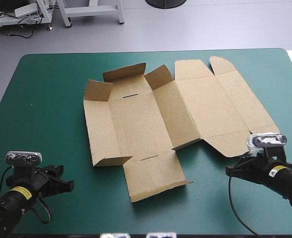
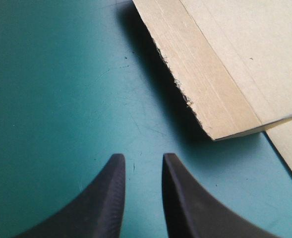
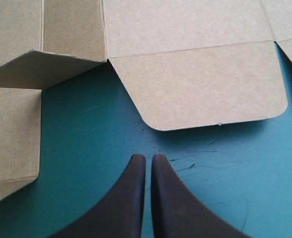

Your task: Fold the box

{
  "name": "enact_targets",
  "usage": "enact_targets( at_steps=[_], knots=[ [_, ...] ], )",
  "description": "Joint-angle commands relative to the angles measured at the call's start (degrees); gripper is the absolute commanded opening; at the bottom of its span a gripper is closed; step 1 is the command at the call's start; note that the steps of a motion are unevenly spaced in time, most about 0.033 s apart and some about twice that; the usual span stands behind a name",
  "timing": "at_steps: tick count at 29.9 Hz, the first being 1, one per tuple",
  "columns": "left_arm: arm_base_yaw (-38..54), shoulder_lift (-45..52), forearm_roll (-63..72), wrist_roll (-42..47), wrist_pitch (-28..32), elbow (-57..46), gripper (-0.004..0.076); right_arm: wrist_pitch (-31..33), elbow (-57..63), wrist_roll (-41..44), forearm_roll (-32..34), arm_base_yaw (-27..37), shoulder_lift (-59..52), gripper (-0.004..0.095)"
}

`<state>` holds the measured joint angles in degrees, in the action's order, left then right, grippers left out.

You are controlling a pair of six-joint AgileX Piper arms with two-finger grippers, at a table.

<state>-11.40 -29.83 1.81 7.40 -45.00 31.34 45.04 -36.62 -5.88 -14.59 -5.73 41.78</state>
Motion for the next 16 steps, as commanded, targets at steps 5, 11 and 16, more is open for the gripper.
enact_targets(
  at_steps=[5, 11, 16],
  knots=[
    [-0.42, -0.49, 0.91, 0.30, 3.23, 1.51, 0.0190, -2.57, -1.84, -0.48, -0.70, 0.26, -0.13, 0.0047],
    [-0.42, -0.61, 1.20, 1.54, 3.09, 1.51, 0.0190, -2.57, -1.84, -0.48, -0.70, 0.26, -0.13, 0.0047],
    [-0.31, -5.32, 2.13, 1.87, 2.99, 1.88, 0.0256, -2.81, -1.95, -0.48, -0.70, 0.26, 2.37, 0.0047]
  ],
)
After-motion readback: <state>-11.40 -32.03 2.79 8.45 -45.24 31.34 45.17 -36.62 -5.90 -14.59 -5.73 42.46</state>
